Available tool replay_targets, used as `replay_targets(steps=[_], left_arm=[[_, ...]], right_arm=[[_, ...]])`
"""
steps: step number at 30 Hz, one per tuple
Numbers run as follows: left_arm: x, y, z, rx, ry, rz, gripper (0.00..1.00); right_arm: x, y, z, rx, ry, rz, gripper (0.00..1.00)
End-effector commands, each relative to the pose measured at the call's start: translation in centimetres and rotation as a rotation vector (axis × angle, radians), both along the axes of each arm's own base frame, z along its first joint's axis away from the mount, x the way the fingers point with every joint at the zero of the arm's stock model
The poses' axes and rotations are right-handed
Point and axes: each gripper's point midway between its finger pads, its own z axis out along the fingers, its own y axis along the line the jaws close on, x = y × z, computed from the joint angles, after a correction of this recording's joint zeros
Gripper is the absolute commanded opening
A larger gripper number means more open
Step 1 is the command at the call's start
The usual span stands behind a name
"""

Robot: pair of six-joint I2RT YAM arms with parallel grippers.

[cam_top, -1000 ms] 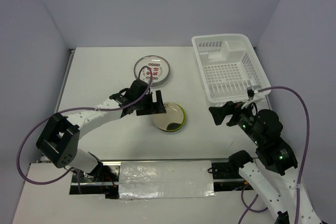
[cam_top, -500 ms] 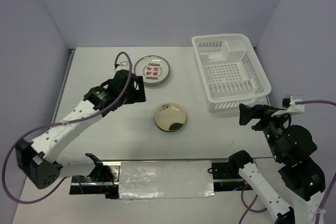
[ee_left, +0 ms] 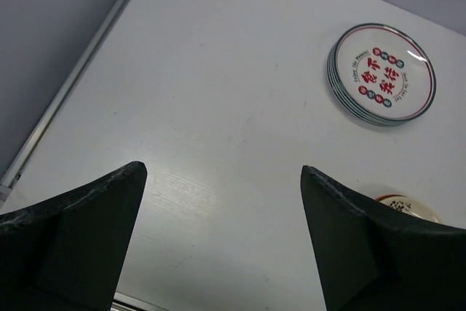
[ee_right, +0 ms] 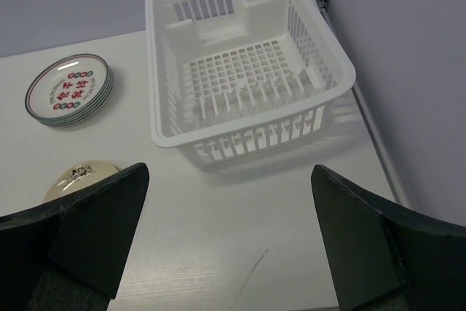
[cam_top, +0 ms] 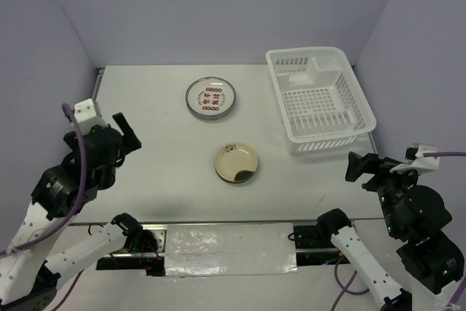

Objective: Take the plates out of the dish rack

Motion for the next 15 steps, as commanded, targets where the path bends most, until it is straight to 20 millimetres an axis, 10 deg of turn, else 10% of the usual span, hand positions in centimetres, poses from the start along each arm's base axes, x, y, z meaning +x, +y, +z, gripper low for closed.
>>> replay_targets(steps=[1,15], left_arm=[[-2.2,3.3,0.4,0.019,-0.053,0.106,0.99],[-5.3,5.5,-1.2,-0.003,-0.088,0.116,0.99]], right_arm=[[-1.4,-1.2,0.4,-0.014,-0.016,-0.031,1.00],[-2.2,-0.9,-1.2,0.008,-0.001,0.000,1.00]])
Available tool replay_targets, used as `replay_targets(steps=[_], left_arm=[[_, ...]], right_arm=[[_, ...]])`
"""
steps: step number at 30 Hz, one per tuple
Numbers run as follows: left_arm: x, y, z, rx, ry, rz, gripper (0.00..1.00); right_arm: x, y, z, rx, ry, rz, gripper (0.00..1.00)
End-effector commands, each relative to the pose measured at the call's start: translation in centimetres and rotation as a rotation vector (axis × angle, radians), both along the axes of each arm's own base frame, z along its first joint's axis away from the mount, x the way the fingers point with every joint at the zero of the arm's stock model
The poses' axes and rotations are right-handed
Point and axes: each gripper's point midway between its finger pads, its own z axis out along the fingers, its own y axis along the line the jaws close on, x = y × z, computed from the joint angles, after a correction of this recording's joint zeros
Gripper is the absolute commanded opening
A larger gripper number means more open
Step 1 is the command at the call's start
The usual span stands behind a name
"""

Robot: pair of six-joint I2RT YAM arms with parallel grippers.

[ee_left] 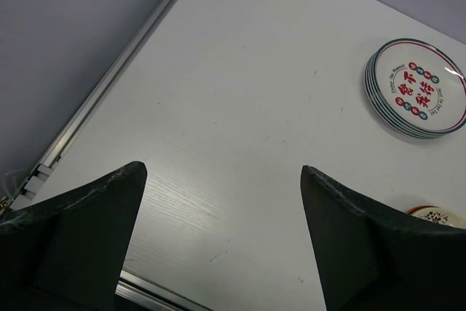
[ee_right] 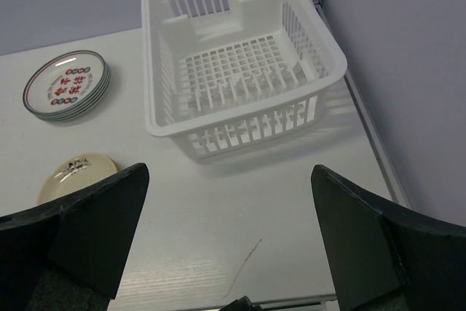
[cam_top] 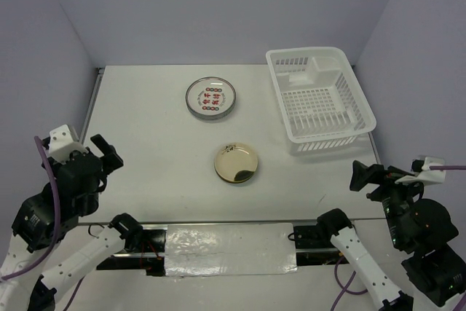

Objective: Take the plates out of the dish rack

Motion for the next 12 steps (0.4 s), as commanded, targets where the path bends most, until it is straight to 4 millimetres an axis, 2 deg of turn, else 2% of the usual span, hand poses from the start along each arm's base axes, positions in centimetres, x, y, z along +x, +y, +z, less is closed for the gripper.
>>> replay_targets(steps=[1,12], left_arm=[[-0.33,0.58,0.19,-0.006,-0.028,0.021,0.99],[-0.30,0.62,-0.08,-0.007,-0.027,0.027,1.00]], right_arm=[[-0.13,0.13,-0.38,0.010,0.003,0.010,1.00],[0.05,0.84,-0.72,0.031,0.008,0.039,1.00]])
